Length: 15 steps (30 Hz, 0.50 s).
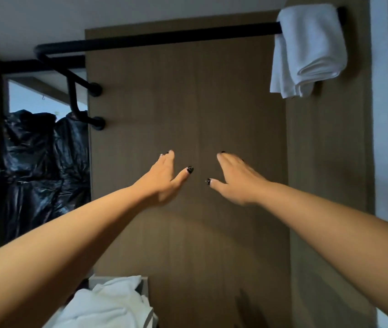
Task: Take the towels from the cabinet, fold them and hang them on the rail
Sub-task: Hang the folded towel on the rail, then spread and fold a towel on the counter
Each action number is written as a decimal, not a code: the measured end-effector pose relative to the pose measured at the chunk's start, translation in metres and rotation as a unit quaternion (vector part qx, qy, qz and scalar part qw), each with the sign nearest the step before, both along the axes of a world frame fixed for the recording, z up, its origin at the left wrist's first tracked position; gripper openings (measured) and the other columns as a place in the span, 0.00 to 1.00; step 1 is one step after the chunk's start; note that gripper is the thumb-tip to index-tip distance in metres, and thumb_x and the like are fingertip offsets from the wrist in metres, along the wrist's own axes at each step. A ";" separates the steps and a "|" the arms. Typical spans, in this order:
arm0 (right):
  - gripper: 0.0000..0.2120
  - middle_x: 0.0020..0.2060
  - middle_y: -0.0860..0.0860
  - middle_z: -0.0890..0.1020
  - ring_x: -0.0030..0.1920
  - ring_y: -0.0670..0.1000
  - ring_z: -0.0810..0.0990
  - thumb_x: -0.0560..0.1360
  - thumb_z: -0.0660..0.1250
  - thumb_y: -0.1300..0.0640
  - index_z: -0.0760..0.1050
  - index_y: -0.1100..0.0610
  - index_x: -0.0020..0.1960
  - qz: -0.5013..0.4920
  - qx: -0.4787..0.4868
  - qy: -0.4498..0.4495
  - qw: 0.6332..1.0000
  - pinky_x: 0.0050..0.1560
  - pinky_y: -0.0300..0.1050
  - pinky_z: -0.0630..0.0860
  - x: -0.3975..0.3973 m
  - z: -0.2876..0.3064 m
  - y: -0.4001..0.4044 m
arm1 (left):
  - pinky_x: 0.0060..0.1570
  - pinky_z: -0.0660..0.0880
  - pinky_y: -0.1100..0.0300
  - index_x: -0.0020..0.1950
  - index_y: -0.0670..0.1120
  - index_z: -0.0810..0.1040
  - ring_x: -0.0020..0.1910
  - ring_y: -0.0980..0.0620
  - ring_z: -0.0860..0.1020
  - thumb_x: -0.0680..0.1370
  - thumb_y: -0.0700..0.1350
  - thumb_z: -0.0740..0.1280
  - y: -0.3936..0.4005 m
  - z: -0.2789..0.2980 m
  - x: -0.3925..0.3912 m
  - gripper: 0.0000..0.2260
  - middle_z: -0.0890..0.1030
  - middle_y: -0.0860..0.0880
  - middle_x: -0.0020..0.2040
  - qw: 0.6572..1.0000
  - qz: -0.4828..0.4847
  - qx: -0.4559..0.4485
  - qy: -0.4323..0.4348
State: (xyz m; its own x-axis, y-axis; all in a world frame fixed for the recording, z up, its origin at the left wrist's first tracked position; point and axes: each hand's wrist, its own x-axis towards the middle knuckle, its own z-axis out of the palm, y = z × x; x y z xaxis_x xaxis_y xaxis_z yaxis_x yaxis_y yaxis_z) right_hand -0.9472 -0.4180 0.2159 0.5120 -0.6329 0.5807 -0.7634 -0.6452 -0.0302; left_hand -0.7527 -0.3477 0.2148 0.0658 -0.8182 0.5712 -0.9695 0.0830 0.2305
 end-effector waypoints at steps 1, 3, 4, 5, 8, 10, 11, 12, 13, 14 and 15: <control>0.38 0.80 0.54 0.50 0.79 0.53 0.47 0.81 0.57 0.40 0.45 0.60 0.80 0.006 0.003 0.008 1.000 0.78 0.53 0.50 0.013 -0.005 0.006 | 0.76 0.44 0.58 0.80 0.40 0.42 0.80 0.52 0.43 0.82 0.61 0.51 0.007 -0.008 0.010 0.36 0.45 0.45 0.81 1.000 0.004 0.010 -0.004; 0.38 0.80 0.54 0.49 0.80 0.54 0.45 0.81 0.56 0.41 0.44 0.60 0.80 0.020 0.012 0.023 0.999 0.78 0.53 0.49 0.038 -0.014 0.016 | 0.76 0.44 0.58 0.81 0.41 0.42 0.80 0.53 0.43 0.82 0.62 0.50 0.021 -0.023 0.029 0.36 0.44 0.47 0.81 0.999 0.013 0.029 -0.014; 0.38 0.80 0.54 0.49 0.80 0.54 0.45 0.81 0.56 0.41 0.44 0.60 0.80 0.029 0.013 0.030 0.999 0.78 0.53 0.49 0.050 -0.019 0.020 | 0.76 0.44 0.58 0.81 0.42 0.41 0.80 0.53 0.42 0.82 0.62 0.50 0.027 -0.029 0.039 0.36 0.44 0.47 0.81 0.999 0.018 0.038 -0.016; 0.38 0.80 0.54 0.50 0.80 0.54 0.45 0.81 0.56 0.41 0.44 0.60 0.80 0.038 0.014 0.038 0.998 0.78 0.53 0.49 0.060 -0.024 0.022 | 0.76 0.44 0.58 0.81 0.42 0.41 0.80 0.53 0.42 0.82 0.62 0.50 0.034 -0.036 0.047 0.36 0.44 0.47 0.81 0.998 0.024 0.047 -0.017; 0.38 0.80 0.54 0.48 0.80 0.54 0.43 0.81 0.55 0.41 0.44 0.60 0.80 0.060 0.019 0.065 0.996 0.77 0.52 0.47 0.088 -0.041 0.025 | 0.77 0.44 0.56 0.81 0.42 0.41 0.80 0.52 0.42 0.82 0.62 0.50 0.050 -0.053 0.072 0.36 0.43 0.46 0.81 0.996 0.047 0.071 -0.025; 0.37 0.80 0.54 0.46 0.79 0.54 0.42 0.82 0.55 0.41 0.43 0.59 0.80 0.078 0.025 0.093 0.992 0.77 0.52 0.46 0.104 -0.053 0.025 | 0.77 0.44 0.55 0.80 0.42 0.40 0.80 0.51 0.42 0.82 0.62 0.50 0.057 -0.064 0.088 0.36 0.43 0.46 0.81 0.993 0.062 0.089 -0.036; 0.37 0.80 0.53 0.45 0.79 0.53 0.41 0.82 0.54 0.41 0.42 0.59 0.80 0.090 0.024 0.112 0.989 0.78 0.52 0.45 0.111 -0.060 0.024 | 0.77 0.44 0.55 0.80 0.42 0.40 0.80 0.51 0.41 0.82 0.62 0.50 0.059 -0.069 0.096 0.36 0.43 0.46 0.81 0.992 0.068 0.095 -0.038; 0.37 0.80 0.53 0.44 0.79 0.52 0.40 0.82 0.54 0.41 0.42 0.58 0.80 0.103 0.020 0.129 0.986 0.78 0.51 0.44 0.118 -0.067 0.022 | 0.77 0.44 0.55 0.80 0.42 0.40 0.80 0.51 0.41 0.82 0.62 0.50 0.060 -0.074 0.103 0.36 0.43 0.46 0.81 0.992 0.073 0.098 -0.035; 0.37 0.80 0.52 0.44 0.79 0.52 0.40 0.82 0.54 0.41 0.42 0.58 0.80 0.115 0.016 0.141 0.983 0.78 0.51 0.43 0.125 -0.074 0.020 | 0.77 0.44 0.55 0.80 0.42 0.40 0.80 0.51 0.41 0.82 0.62 0.50 0.060 -0.079 0.110 0.36 0.43 0.46 0.81 0.992 0.077 0.098 -0.030; 0.36 0.80 0.52 0.44 0.79 0.51 0.40 0.82 0.54 0.41 0.42 0.57 0.80 0.126 0.017 0.143 0.982 0.78 0.50 0.43 0.131 -0.081 0.017 | 0.77 0.44 0.55 0.80 0.42 0.41 0.80 0.51 0.41 0.82 0.62 0.50 0.059 -0.083 0.117 0.36 0.44 0.46 0.81 0.992 0.080 0.097 -0.025; 0.36 0.80 0.51 0.44 0.79 0.51 0.40 0.82 0.54 0.41 0.42 0.57 0.80 0.136 0.023 0.139 0.981 0.78 0.50 0.42 0.137 -0.088 0.014 | 0.77 0.44 0.55 0.81 0.42 0.42 0.80 0.51 0.41 0.82 0.62 0.50 0.058 -0.087 0.124 0.36 0.44 0.46 0.81 0.992 0.083 0.095 -0.019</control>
